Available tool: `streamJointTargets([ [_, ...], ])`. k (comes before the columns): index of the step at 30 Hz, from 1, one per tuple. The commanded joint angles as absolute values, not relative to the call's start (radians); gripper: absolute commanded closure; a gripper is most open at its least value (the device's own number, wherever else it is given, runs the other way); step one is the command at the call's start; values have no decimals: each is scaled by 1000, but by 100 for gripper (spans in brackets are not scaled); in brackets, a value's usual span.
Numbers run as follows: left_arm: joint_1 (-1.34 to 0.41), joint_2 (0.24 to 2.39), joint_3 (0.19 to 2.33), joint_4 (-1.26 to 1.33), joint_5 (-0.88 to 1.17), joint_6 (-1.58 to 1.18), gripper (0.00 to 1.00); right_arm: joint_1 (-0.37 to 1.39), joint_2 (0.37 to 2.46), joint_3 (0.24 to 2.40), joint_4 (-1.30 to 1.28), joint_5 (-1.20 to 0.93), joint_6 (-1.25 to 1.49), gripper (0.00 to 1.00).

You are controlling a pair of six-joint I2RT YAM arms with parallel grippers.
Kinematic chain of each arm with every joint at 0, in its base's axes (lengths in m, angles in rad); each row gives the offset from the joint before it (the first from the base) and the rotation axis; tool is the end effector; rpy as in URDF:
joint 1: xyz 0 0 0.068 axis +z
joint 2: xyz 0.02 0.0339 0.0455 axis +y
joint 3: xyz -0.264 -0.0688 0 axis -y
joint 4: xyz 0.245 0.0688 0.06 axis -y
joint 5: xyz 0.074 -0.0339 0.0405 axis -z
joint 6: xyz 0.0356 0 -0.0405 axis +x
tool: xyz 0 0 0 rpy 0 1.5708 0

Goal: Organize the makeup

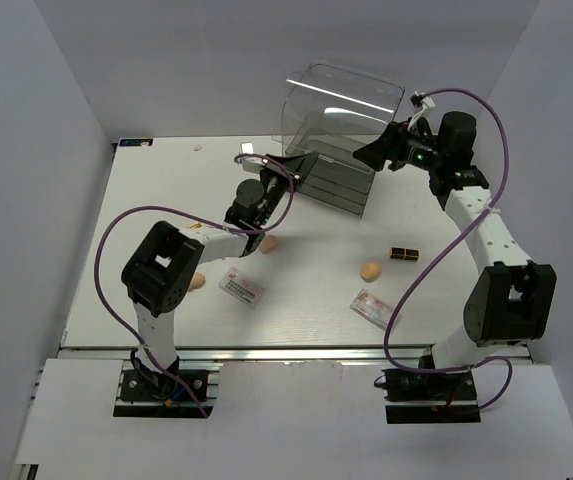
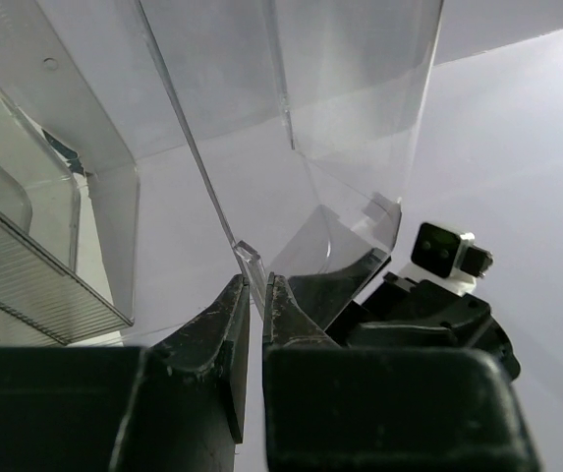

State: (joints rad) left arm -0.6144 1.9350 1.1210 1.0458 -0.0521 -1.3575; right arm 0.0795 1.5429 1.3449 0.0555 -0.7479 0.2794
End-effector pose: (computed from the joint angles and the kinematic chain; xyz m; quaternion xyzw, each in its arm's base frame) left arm 0.3545 -0.2478 0.2484 -0.2443 0.5706 -0.6447 0.4462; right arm 0.3607 0.0530 0.3738 -0.1679 0.7238 0.3804 0.5506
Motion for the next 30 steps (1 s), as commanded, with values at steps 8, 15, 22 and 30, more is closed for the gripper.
streamJointTargets([
  [8,-620,1822,1147,1120,-2,-1338,97,91,1569,1424,113,-730,302,40],
  [15,-618,1832,1180,1097,-3,-1341,97,91,1517,1362,155,-776,341,47],
  [22,-618,1830,1204,1049,-2,-1339,88,92,1516,1373,181,-792,368,60],
  [30,-611,1714,1076,968,-44,-1310,45,91,1523,1399,215,-804,414,68],
])
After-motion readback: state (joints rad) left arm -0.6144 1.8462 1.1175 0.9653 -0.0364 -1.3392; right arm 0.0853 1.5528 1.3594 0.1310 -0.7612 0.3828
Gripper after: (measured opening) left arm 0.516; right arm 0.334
